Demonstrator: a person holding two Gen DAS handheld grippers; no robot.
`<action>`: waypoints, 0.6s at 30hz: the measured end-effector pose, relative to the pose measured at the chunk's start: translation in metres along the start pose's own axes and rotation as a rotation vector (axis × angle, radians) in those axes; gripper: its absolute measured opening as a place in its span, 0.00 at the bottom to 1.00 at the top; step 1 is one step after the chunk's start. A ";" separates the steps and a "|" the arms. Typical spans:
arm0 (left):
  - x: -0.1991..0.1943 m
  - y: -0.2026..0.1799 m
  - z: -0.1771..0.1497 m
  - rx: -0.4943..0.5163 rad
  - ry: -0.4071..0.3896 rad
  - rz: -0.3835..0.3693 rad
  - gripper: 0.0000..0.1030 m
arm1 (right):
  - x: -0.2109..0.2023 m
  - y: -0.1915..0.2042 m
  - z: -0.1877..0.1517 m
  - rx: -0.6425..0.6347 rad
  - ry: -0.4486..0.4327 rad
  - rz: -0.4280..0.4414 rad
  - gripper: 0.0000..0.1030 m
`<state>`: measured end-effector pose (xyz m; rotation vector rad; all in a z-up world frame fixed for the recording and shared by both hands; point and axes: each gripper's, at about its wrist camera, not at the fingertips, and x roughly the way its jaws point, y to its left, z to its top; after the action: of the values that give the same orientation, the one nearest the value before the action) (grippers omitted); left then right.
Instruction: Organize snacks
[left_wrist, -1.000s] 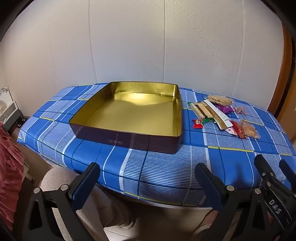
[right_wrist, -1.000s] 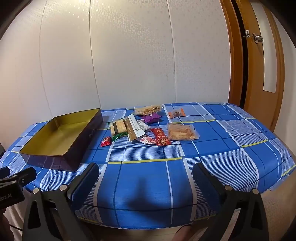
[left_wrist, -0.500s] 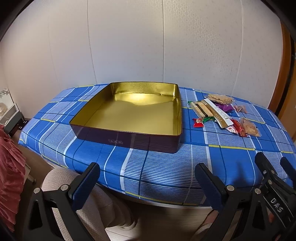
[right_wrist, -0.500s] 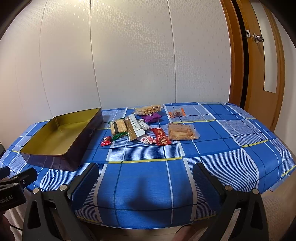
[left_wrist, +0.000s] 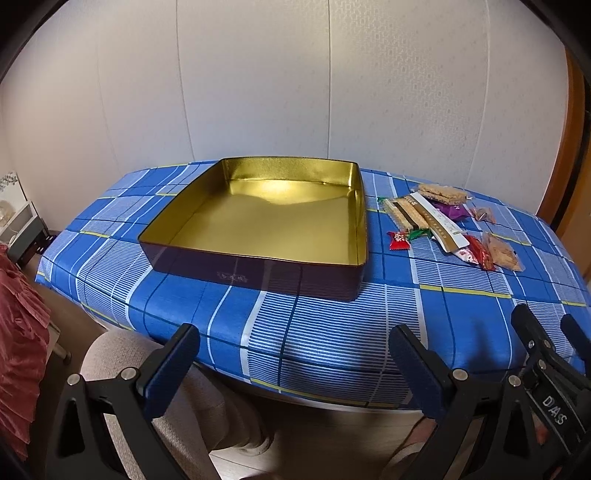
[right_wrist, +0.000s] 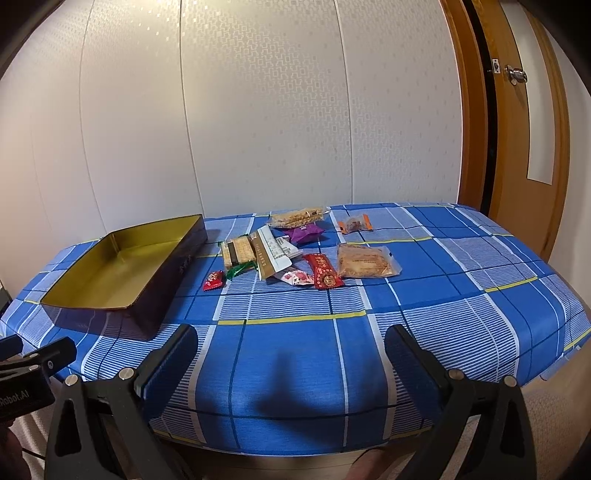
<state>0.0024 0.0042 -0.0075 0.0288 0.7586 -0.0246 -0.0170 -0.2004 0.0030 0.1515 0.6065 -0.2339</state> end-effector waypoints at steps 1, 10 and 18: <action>0.000 -0.001 0.000 0.000 0.000 -0.001 1.00 | 0.000 0.000 0.000 -0.001 0.003 -0.001 1.00; 0.002 -0.010 0.000 0.021 0.010 -0.008 1.00 | 0.000 -0.009 0.002 0.036 0.006 -0.004 1.00; 0.013 -0.019 -0.001 0.024 0.050 -0.042 1.00 | 0.007 -0.020 0.007 0.069 0.042 -0.018 1.00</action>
<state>0.0103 -0.0148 -0.0171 0.0365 0.8087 -0.0731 -0.0131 -0.2223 0.0028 0.2183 0.6415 -0.2696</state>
